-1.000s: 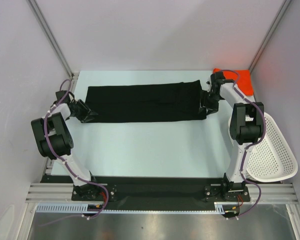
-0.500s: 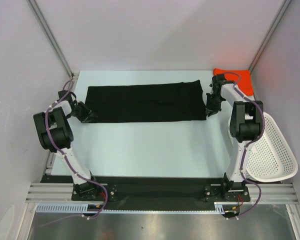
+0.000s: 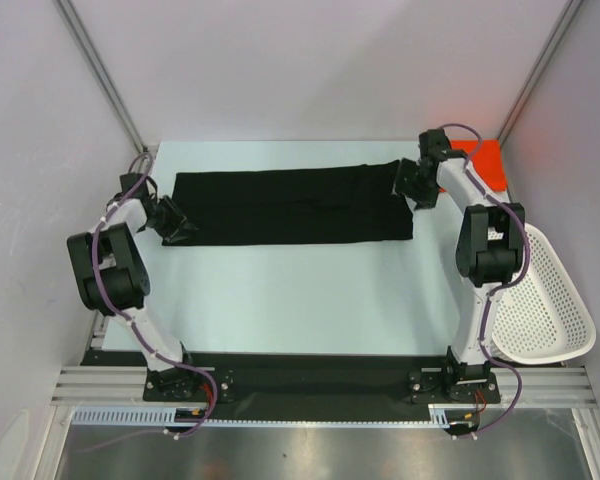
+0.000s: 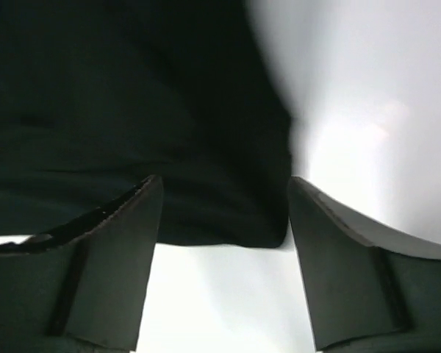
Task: Fold and stack the t-shirts
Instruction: Fold the tshirt
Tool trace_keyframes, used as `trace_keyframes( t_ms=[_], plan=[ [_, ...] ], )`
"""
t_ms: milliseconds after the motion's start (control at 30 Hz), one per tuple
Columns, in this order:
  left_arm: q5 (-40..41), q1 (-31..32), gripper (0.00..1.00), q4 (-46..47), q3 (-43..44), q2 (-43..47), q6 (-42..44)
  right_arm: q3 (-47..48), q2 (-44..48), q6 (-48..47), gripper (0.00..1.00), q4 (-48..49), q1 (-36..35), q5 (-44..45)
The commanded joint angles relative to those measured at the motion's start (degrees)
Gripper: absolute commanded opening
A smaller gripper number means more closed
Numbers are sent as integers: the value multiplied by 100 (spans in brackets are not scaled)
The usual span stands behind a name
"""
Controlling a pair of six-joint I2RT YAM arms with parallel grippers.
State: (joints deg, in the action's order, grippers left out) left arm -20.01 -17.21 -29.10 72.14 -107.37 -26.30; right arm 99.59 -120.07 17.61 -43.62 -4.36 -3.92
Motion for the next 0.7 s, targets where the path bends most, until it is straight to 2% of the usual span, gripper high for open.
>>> trace_keyframes(
  t_ms=[0, 100, 267, 333, 400, 567, 667],
  plan=[
    [6, 332, 40, 115, -234, 822, 99, 673, -65, 612, 75, 1302, -459, -837],
    [-152, 526, 40, 291, -620, 1129, -15, 1796, -891, 752, 72, 1101, -680, -1022],
    [-302, 798, 40, 484, -1201, 1552, -138, 2696, -1676, 1306, 62, 1285, -768, -1146],
    [-424, 851, 40, 537, -1421, 1718, -155, 2846, -1922, 1525, 51, 1435, -751, -1320],
    [-460, 939, 40, 546, -1553, 1816, -156, 2829, -2011, 2061, 43, 1383, -707, -1488],
    [-460, 992, 40, 529, -1598, 1869, -129, 1795, -1521, 2537, 50, 1654, -707, -1822],
    [-486, 992, 40, 511, -1528, 1790, -103, 1546, -1449, 2678, 50, 1699, -610, -2007]
  ],
)
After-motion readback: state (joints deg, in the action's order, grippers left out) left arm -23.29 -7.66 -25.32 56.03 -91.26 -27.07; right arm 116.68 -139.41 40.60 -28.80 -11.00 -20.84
